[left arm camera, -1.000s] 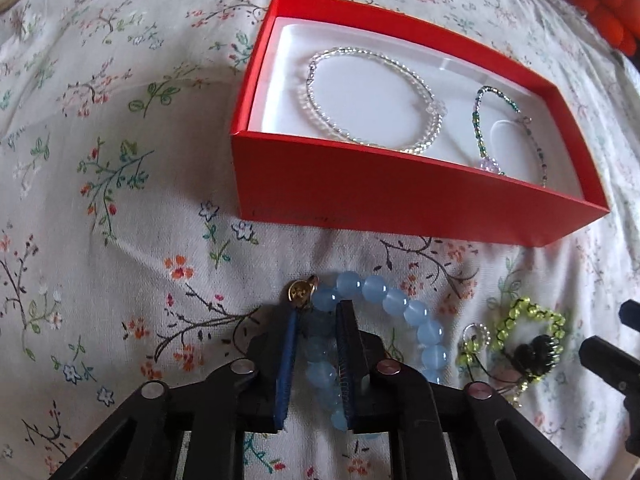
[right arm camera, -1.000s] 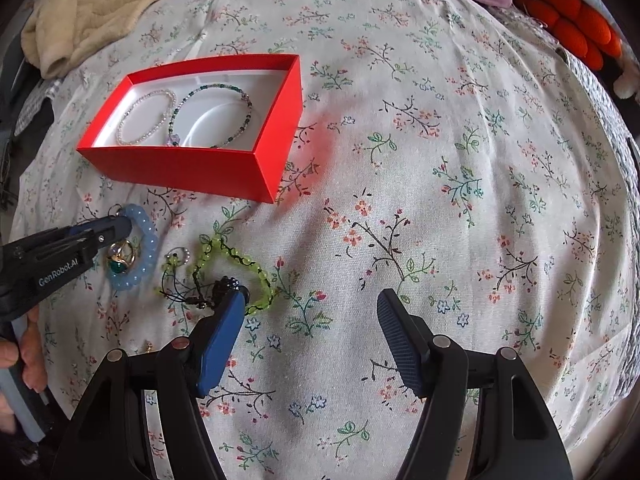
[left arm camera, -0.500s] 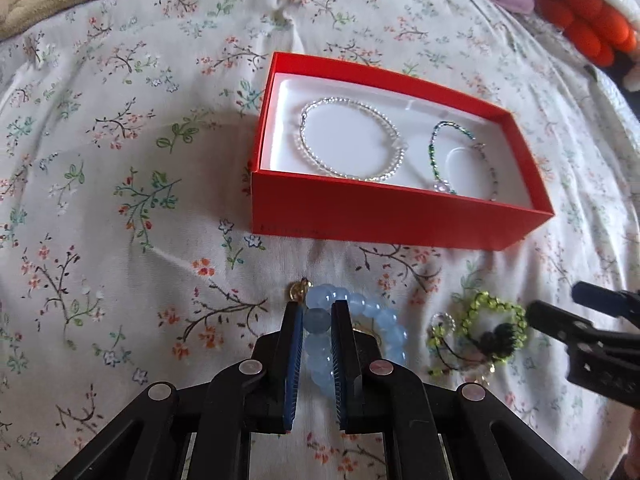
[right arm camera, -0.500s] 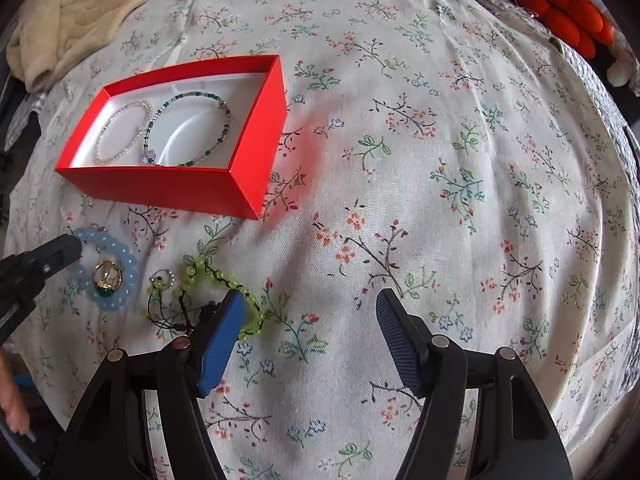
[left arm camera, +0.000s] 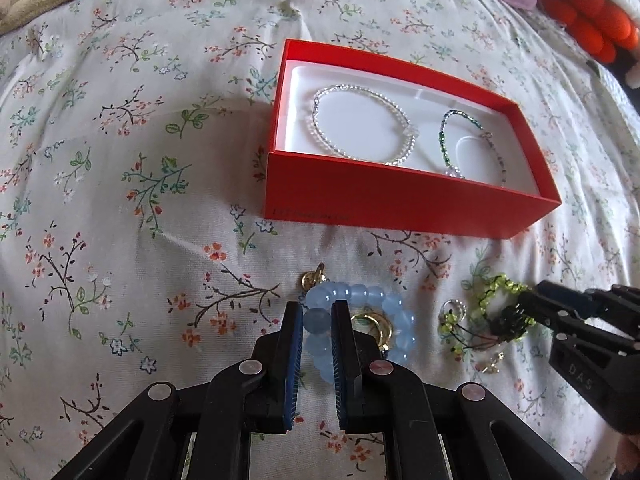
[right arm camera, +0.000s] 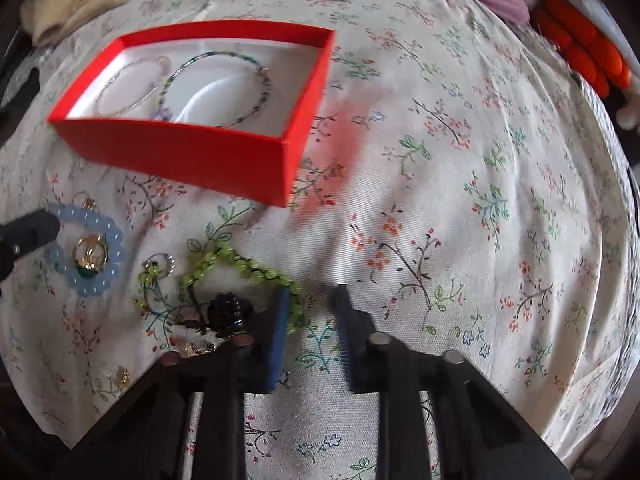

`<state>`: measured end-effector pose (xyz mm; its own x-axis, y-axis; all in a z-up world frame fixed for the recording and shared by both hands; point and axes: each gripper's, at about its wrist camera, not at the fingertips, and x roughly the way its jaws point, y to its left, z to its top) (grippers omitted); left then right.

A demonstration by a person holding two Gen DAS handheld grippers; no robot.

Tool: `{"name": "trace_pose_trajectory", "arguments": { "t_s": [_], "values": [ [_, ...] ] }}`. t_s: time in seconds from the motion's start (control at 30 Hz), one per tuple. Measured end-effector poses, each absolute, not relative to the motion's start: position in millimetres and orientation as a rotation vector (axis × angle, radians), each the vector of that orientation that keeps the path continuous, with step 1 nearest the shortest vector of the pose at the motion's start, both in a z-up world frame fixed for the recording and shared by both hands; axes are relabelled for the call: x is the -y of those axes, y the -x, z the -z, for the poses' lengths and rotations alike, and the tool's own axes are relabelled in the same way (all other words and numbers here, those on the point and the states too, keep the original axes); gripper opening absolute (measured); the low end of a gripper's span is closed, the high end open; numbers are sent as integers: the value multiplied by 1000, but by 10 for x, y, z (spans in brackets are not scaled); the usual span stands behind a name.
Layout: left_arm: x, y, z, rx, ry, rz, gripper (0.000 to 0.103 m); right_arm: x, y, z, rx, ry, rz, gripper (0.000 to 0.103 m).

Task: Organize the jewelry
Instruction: 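Grasp the light blue bead bracelet with the left tool, then grasp the lime-green bead bracelet with black bead using the right tool, then carry the blue bracelet with the left tool while the right tool carries the green bracelet into the box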

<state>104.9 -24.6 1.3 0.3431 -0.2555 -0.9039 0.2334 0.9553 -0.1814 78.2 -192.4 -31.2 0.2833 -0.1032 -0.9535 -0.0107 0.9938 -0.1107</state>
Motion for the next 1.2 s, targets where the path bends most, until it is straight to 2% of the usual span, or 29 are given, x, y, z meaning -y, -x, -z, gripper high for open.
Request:
{"name": "trace_pose_trajectory", "arguments": {
  "t_s": [0.03, 0.23, 0.73, 1.2],
  "values": [
    [246, -1042, -21, -1178, 21, 319, 9, 1903, -778, 315, -1287, 101, 46, 6],
    [222, -987, -110, -1163, 29, 340, 9, 1888, -762, 208, -1276, 40, -11, 6],
    [283, -803, -533, -1080, 38, 428, 9, 1933, -557, -464, -1131, -25, -120, 6],
    [292, -913, -879, -1004, 111, 458, 9, 1946, -565, -903, -1021, -108, -158, 6]
  ]
}}
